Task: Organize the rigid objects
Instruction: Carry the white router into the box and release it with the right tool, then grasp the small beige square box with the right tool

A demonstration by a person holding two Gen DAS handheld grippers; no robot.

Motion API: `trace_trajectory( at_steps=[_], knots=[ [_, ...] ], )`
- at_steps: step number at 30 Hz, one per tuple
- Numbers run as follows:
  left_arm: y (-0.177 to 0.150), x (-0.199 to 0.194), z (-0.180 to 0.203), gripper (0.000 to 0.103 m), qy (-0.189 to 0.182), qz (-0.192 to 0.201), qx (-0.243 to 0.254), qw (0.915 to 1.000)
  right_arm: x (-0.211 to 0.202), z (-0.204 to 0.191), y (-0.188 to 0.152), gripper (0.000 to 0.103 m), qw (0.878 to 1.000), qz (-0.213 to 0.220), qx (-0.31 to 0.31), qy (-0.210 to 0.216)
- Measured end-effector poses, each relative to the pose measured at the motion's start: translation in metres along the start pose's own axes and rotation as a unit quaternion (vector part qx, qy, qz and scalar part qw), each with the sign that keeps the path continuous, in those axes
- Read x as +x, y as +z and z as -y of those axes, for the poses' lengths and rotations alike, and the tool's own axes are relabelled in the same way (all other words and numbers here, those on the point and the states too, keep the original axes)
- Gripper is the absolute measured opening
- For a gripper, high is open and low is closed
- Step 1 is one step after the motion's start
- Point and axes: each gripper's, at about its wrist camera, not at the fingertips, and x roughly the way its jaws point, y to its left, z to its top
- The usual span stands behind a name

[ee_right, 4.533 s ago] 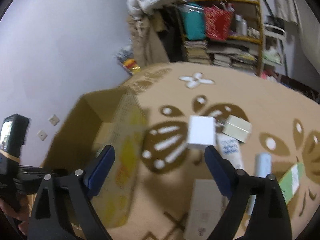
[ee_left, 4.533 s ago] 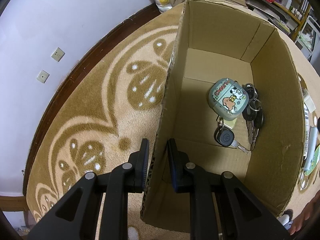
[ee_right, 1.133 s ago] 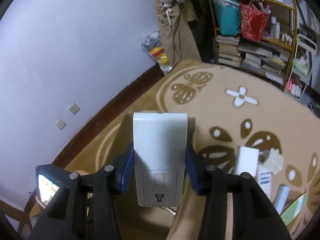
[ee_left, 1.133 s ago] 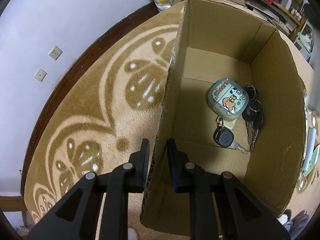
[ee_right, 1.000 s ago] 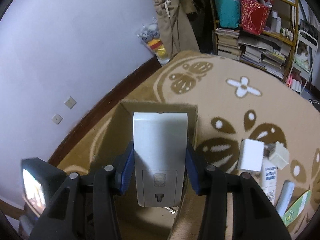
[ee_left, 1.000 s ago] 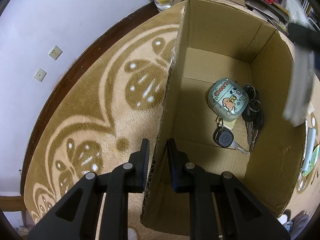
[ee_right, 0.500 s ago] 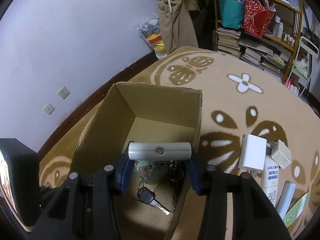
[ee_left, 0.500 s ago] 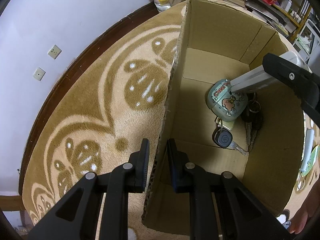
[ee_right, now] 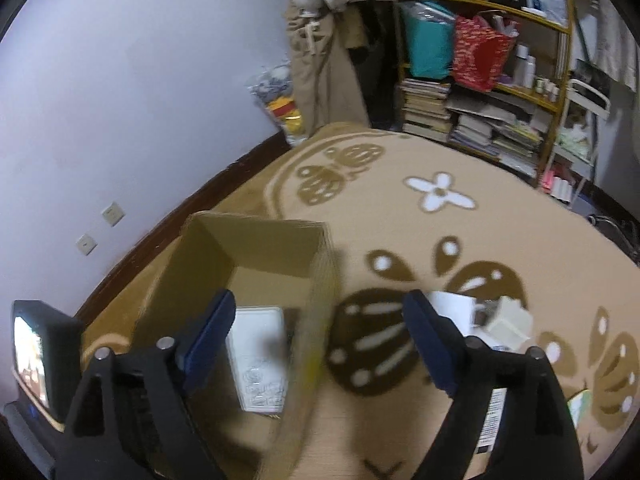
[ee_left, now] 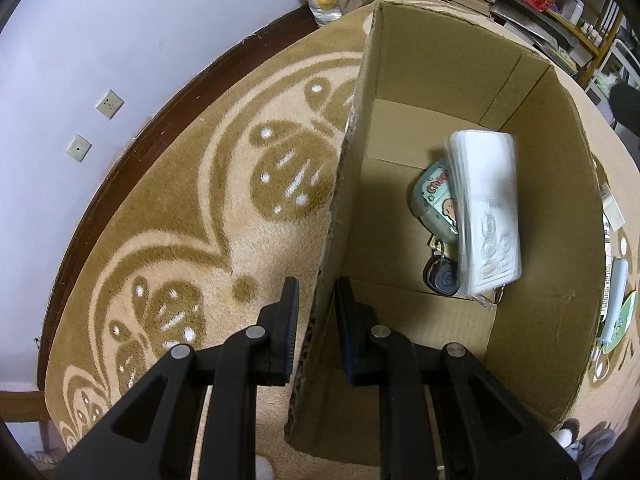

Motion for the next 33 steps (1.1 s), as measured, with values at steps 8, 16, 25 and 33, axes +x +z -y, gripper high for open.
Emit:
trace_trajectory(
  at_steps=[8,16,25,33],
  knots=[
    [0.000,0.000,0.000,0.017,-0.002,-0.001,-0.002,1.0000,0.009,0.072,0.006,0.096,0.997,0.000,0.041,-0.066],
    [0.000,0.000,-0.001,0.018,-0.003,-0.001,-0.001,1.0000,0.026,0.143,-0.001,0.096,0.990,-0.013,0.109,-0.085],
    [0.000,0.001,0.000,0.018,0.000,-0.001,0.001,1.0000,0.056,0.184,-0.013,0.096,0.982,-0.038,0.159,-0.094],
    [0.000,0.000,0.000,0.018,-0.002,-0.001,0.000,1.0000,0.077,0.196,-0.020,0.077,0.977,-0.077,0.171,-0.103]
  ],
)
